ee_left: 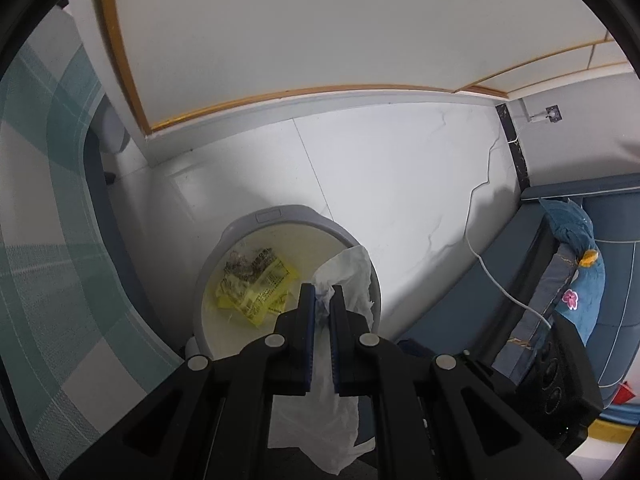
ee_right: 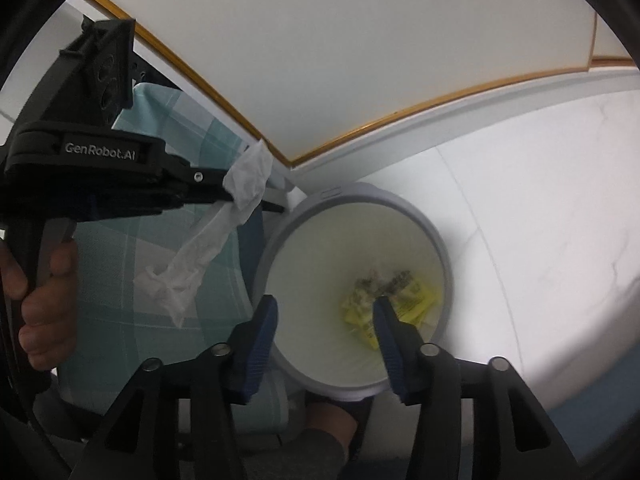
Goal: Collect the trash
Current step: 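Open the right tool over the bin while the left tool opens to drop the tissue, then move both open tools back over the checked tablecloth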
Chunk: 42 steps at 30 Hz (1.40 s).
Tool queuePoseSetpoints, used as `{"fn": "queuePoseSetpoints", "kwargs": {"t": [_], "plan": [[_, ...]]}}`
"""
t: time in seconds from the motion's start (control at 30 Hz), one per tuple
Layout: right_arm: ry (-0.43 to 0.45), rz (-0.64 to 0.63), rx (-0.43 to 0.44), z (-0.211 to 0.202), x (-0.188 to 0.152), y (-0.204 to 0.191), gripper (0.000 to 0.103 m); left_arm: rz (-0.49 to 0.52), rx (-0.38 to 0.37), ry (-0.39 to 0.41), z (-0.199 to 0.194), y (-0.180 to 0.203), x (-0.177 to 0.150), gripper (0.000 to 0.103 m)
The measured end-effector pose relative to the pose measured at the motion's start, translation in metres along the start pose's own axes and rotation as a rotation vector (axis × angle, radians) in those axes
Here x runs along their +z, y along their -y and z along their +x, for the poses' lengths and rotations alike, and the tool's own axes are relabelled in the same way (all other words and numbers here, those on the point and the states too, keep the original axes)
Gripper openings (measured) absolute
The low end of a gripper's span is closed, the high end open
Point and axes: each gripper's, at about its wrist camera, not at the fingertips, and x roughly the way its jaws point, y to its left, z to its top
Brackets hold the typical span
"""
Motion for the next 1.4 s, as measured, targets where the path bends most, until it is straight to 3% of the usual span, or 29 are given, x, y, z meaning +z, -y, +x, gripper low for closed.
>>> {"fn": "queuePoseSetpoints", "kwargs": {"t": [0.1, 0.23, 0.47, 0.73, 0.8, 0.87, 0.93, 1.1, 1.2, 1.4], "plan": [[0.019, 0.011, -0.021, -0.011, -0.002, 0.002, 0.056, 0.016, 0.014, -0.007, 0.004, 0.004, -0.001, 0.003], [0.069, 0.017, -0.055, -0.030, -0.004, 0.004, 0.070, 0.038, 0.009, -0.031, 0.012, 0.008, -0.002, 0.003], [0.093, 0.037, -0.071, -0.039, 0.001, 0.011, 0.073, 0.033, 0.022, -0.060, 0.025, 0.008, -0.003, 0.003], [0.115, 0.071, -0.074, -0.048, 0.001, 0.022, 0.078, 0.042, 0.091, -0.103, 0.040, 0.013, -0.004, 0.005], [0.114, 0.086, -0.073, -0.049, 0.000, 0.025, 0.079, 0.050, 0.123, -0.114, 0.044, 0.015, -0.006, 0.013], [0.117, 0.088, -0.075, -0.052, -0.001, 0.027, 0.079, 0.054, 0.147, -0.115, 0.045, 0.016, -0.006, 0.036], [0.119, 0.089, -0.076, -0.053, -0.002, 0.028, 0.079, 0.050, 0.156, -0.107, 0.045, 0.016, -0.007, 0.043], [0.133, 0.103, -0.077, -0.050, -0.007, 0.029, 0.080, 0.051, 0.191, -0.104, 0.042, 0.015, -0.006, 0.046], [0.138, 0.102, -0.079, -0.054, -0.008, 0.030, 0.080, 0.056, 0.213, -0.077, 0.036, 0.016, -0.008, 0.059], [0.161, 0.088, -0.085, -0.067, -0.009, 0.025, 0.087, 0.086, 0.240, 0.001, 0.014, 0.023, -0.015, 0.060]]}}
